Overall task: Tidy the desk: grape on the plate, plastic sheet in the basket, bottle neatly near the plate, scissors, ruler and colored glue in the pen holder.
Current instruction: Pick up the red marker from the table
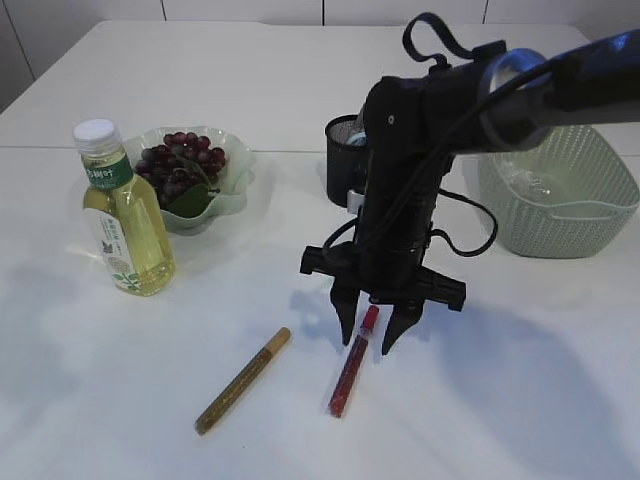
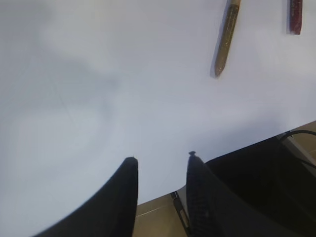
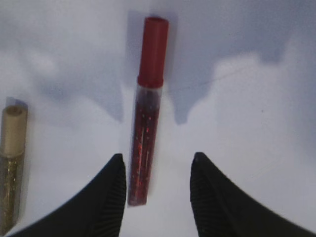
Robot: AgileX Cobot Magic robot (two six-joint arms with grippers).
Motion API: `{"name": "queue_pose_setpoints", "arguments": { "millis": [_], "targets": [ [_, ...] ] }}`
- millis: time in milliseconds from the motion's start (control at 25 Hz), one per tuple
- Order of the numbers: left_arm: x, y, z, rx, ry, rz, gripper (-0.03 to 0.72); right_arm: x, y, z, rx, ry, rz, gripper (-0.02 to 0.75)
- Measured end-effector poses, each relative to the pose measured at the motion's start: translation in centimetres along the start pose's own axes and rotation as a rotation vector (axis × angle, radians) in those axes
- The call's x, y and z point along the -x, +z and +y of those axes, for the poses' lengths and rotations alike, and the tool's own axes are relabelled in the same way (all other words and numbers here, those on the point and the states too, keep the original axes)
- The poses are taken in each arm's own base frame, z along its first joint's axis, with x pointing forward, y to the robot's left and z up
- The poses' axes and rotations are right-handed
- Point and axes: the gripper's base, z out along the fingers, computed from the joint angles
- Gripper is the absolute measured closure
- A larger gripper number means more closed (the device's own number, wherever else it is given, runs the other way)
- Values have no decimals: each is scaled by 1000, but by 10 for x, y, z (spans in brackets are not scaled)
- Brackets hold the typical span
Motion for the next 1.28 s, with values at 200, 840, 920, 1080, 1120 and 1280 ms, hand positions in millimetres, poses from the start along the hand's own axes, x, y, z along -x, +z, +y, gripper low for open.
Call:
{"name": "queue_pose_setpoints", "arguments": {
  "millis": [200,840,920,1080,1120,1280],
  "targets": [
    [1,2,0,6,9,6,442,7,14,2,11,31,-19,386],
    [1,2,0,6,9,6,442,14,22,0,-30,52,-43,387],
    [1,2,0,6,10,6,442,14,22,0,-30,53,-43,387],
    [1,2,0,6,11,6,442,14,22,0,-32,59,-45,387],
    [1,2,0,6,11,6,442,14,22,0,-32,64,-45,387],
    [1,2,0,6,11,6,442,14,24,0,-35,71,-44,387]
  ]
}}
